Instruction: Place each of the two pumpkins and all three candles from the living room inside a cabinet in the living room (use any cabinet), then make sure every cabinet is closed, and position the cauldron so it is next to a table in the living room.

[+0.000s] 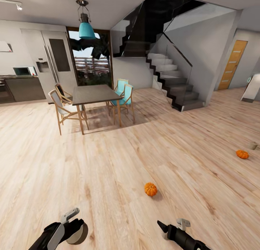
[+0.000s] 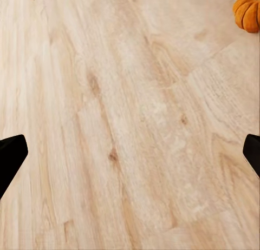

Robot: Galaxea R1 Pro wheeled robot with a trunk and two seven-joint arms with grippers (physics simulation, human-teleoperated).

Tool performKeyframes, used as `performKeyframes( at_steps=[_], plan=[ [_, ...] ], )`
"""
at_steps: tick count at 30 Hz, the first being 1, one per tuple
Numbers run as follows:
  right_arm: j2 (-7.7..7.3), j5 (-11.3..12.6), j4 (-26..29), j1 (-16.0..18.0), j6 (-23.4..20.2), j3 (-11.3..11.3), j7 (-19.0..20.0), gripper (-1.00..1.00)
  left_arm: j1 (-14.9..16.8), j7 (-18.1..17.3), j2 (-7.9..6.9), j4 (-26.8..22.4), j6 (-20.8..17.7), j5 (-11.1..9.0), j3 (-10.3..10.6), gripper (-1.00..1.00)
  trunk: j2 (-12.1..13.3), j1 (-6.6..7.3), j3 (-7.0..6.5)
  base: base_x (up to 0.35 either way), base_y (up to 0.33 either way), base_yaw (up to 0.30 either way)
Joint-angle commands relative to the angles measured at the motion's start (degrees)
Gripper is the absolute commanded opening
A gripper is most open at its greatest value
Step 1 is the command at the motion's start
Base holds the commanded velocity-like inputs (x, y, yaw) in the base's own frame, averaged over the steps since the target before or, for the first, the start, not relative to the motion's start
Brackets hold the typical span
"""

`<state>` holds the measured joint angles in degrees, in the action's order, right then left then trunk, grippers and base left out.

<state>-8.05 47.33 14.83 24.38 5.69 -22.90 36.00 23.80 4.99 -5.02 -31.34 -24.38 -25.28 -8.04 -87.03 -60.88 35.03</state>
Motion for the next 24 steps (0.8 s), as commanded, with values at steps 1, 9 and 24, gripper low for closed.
performKeyframes(
  at_steps=[1, 9, 24],
  plan=[
    [-0.04, 0.39, -0.06, 0.05, 0.42, -0.48, -0.02, 1.0, 0.02, 0.37, 0.01, -0.13, -0.32, -0.64, -0.04, -1.0, -0.03, -0.03, 0.05, 0.341, 0.0, 0.0],
    [-0.04, 0.43, -0.13, 0.05, -0.08, -0.48, -1.89, 1.0, 0.02, 0.37, -0.02, -0.13, -0.32, -0.64, -0.04, -1.0, -0.03, -0.03, 0.05, 0.32, -0.017, 0.0],
    [2.17, -0.12, -0.12, 0.05, -3.19, -0.74, -36.35, 1.0, 0.15, -0.39, -0.4, -2.91, -4.39, -0.72, 0.06, -1.0, -0.03, -0.03, 0.05, 0.037, -0.014, 0.0]
  ],
)
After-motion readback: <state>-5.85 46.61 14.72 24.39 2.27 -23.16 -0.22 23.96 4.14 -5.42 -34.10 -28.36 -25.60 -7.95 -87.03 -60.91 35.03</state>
